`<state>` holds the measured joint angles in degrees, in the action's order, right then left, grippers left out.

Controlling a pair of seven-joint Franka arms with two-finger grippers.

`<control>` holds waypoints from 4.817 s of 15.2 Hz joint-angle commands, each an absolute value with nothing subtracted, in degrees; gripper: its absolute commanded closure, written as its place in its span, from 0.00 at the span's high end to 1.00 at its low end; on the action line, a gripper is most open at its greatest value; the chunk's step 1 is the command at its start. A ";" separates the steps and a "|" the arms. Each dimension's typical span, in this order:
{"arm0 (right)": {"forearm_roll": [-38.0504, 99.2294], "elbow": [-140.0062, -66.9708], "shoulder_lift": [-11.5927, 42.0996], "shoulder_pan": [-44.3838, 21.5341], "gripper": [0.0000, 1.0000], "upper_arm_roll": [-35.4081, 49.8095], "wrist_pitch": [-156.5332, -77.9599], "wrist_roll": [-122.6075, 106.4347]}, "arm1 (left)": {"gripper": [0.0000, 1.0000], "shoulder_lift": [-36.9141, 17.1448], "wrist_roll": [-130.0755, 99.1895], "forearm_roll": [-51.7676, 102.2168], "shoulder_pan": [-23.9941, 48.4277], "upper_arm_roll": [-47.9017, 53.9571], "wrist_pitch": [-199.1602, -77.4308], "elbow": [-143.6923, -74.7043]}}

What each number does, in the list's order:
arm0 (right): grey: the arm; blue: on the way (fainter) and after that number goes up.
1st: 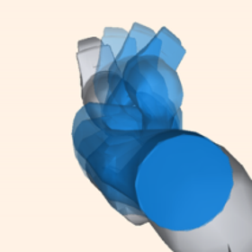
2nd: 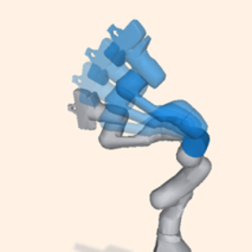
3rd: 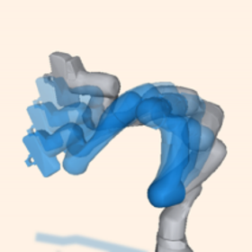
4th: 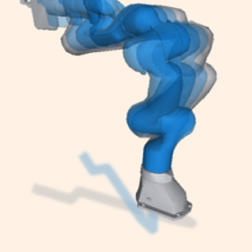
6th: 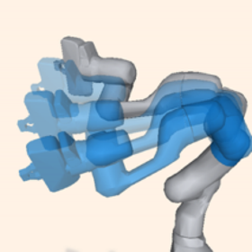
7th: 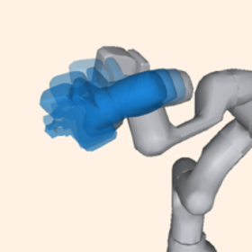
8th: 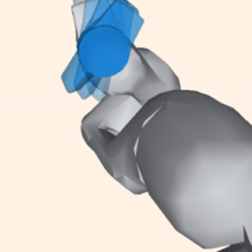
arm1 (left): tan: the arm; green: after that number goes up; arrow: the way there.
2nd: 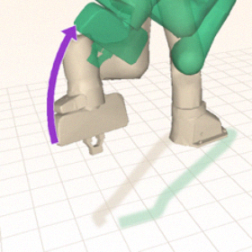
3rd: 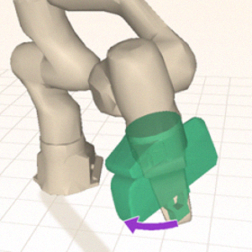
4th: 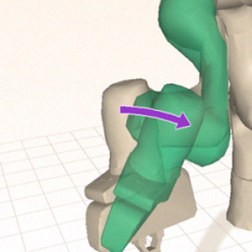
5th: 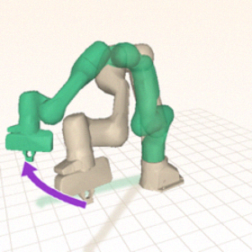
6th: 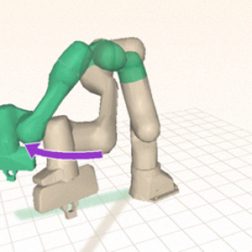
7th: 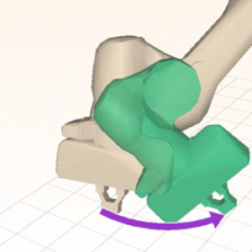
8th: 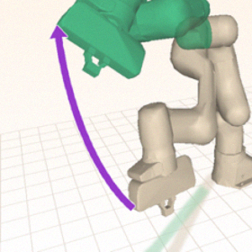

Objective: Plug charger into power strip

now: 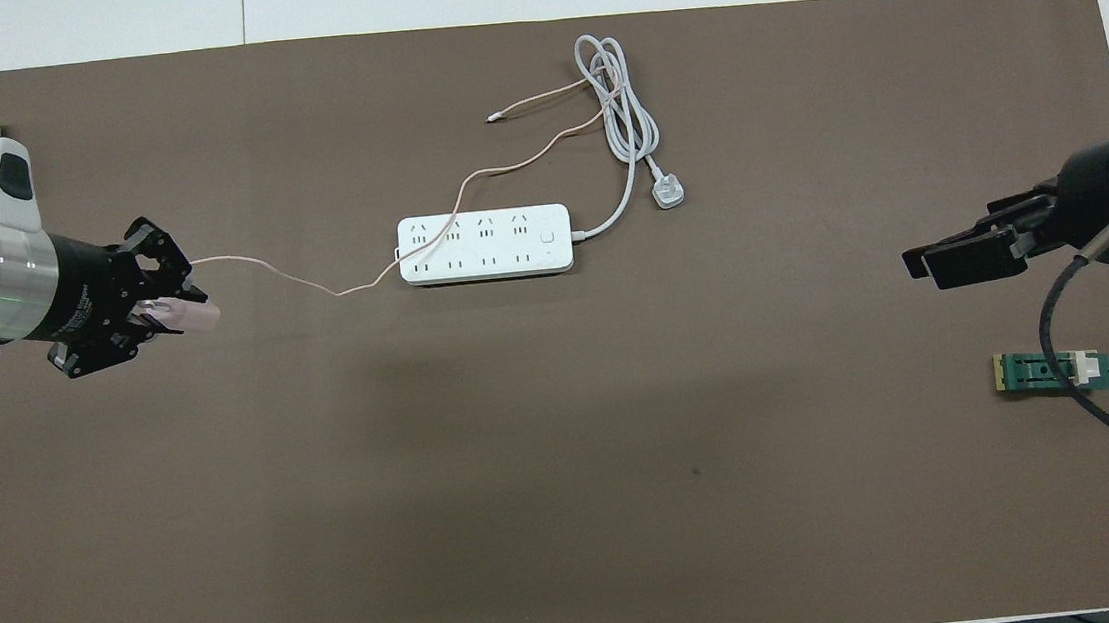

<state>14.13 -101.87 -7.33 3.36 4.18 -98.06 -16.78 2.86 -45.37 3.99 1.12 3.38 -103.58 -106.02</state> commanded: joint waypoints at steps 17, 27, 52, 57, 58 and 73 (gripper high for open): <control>3.79 -97.75 -6.25 7.56 1.00 2.11 -88.26 -1.23 | 0.00 1.76 -53.53 -2.72 -14.79 4.04 -107.57 -106.61; -0.53 -90.72 -2.73 7.38 1.00 1.93 -82.98 -1.14 | 0.00 -3.59 -102.63 -2.72 9.64 4.13 -116.89 -105.74; -0.79 -91.23 -3.25 7.65 1.00 2.02 -84.11 0.70 | 0.00 -20.57 -115.49 -5.71 22.77 4.48 -120.32 -99.14; -0.79 -91.67 -3.43 7.65 1.00 2.02 -84.11 0.62 | 0.00 -21.27 -114.35 -5.01 22.85 4.66 -124.61 -99.05; -0.79 -91.67 -3.43 7.73 1.00 2.02 -84.11 0.62 | 0.00 -21.27 -114.35 -4.75 22.85 4.66 -125.59 -99.31; -0.53 -91.58 -3.43 8.26 1.00 2.02 -84.02 0.70 | 0.00 -21.80 -114.43 -4.31 22.94 4.83 -127.00 -102.04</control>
<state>0.34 -91.73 -3.39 7.87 1.90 -84.04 -0.27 -22.08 -115.02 -4.59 22.27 5.30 -125.30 -100.92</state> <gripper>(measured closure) 0.000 0.678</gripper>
